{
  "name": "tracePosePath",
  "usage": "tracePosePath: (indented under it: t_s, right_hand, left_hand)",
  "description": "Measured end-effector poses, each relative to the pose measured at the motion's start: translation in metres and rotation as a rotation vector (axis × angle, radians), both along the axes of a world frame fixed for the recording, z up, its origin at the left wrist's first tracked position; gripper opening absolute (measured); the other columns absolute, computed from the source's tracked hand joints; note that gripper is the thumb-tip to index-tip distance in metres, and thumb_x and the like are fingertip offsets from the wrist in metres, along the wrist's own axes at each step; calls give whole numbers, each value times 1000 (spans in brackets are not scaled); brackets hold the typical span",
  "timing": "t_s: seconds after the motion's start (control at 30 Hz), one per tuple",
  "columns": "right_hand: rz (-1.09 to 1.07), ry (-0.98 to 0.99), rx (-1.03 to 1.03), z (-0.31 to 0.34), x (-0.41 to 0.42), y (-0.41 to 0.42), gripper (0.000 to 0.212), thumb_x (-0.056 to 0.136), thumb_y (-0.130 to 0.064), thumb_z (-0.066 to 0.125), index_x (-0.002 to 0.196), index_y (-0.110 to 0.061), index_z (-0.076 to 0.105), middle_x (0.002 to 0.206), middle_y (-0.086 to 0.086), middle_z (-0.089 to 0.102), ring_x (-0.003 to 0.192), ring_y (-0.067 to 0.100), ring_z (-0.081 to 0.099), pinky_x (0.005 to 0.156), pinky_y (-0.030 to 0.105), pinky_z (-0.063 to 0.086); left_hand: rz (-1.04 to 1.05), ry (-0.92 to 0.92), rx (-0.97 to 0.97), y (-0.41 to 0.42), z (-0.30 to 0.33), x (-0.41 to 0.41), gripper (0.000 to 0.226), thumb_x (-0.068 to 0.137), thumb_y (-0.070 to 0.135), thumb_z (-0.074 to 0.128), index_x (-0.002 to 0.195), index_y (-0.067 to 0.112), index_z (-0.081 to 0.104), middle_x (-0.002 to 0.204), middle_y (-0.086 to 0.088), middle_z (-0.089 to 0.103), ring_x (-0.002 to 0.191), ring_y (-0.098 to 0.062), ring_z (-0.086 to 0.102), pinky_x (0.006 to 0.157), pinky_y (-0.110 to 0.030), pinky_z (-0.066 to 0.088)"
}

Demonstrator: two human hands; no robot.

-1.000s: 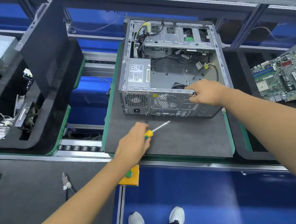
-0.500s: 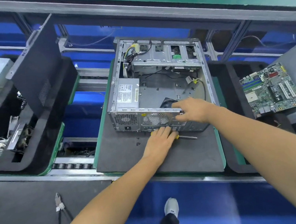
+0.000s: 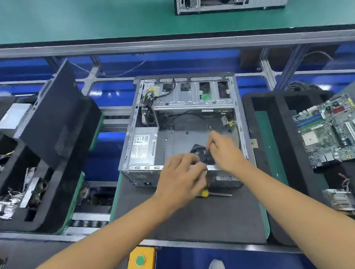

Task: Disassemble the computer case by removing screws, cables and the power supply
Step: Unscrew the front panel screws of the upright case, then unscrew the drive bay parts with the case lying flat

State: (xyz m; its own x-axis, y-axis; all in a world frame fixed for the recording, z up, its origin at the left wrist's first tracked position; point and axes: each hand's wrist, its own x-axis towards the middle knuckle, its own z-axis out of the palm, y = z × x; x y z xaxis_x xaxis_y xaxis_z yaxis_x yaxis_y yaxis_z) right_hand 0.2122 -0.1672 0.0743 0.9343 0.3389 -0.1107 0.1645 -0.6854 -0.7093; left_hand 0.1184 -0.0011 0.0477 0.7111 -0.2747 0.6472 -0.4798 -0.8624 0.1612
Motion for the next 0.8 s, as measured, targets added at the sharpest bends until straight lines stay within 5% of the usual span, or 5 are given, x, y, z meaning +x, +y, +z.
tracePosePath:
  t_s: [0.17, 0.3, 0.47, 0.6, 0.8]
  right_hand:
    - [-83, -8, -29, 4, -3, 3, 28, 88, 7, 37, 83, -19, 47, 86, 5, 57, 74, 24, 54, 63, 43, 47]
    - [-92, -39, -92, 6, -5, 4, 26, 87, 8, 41, 84, -18, 45, 85, 4, 52, 70, 25, 53, 63, 49, 49]
    - [-103, -17, -126, 2, -2, 7, 24, 85, 5, 42, 86, -18, 47, 88, 5, 53, 70, 25, 56, 63, 48, 51]
    - [-104, -60, -153, -6, -1, 8, 17, 92, -5, 48, 89, -21, 46, 88, 3, 54, 72, 23, 58, 61, 44, 52]
    - [-106, -89, -132, -12, 0, 9, 19, 91, -4, 50, 86, -22, 45, 94, 3, 53, 75, 22, 54, 66, 42, 50]
  left_hand:
    - [195, 618, -2, 5, 37, 81, 16, 95, 33, 57, 107, 22, 59, 108, 1, 53, 102, -20, 48, 88, -43, 50]
    - [103, 1188, 265, -7, 27, 128, 79, 84, 30, 82, 148, 18, 38, 149, -12, 35, 132, -32, 44, 111, -47, 41]
    - [50, 1301, 546, -28, 2, 145, 18, 89, 20, 76, 85, 21, 58, 102, -6, 63, 112, -35, 64, 94, -44, 55]
    - [145, 1241, 347, -20, -6, 147, 43, 105, 40, 43, 123, 9, 67, 114, -17, 70, 107, -38, 70, 96, -53, 57]
    - [-46, 1068, 808, -29, 17, 144, 13, 99, 13, 57, 109, 20, 64, 115, 0, 67, 115, -27, 63, 79, -32, 42]
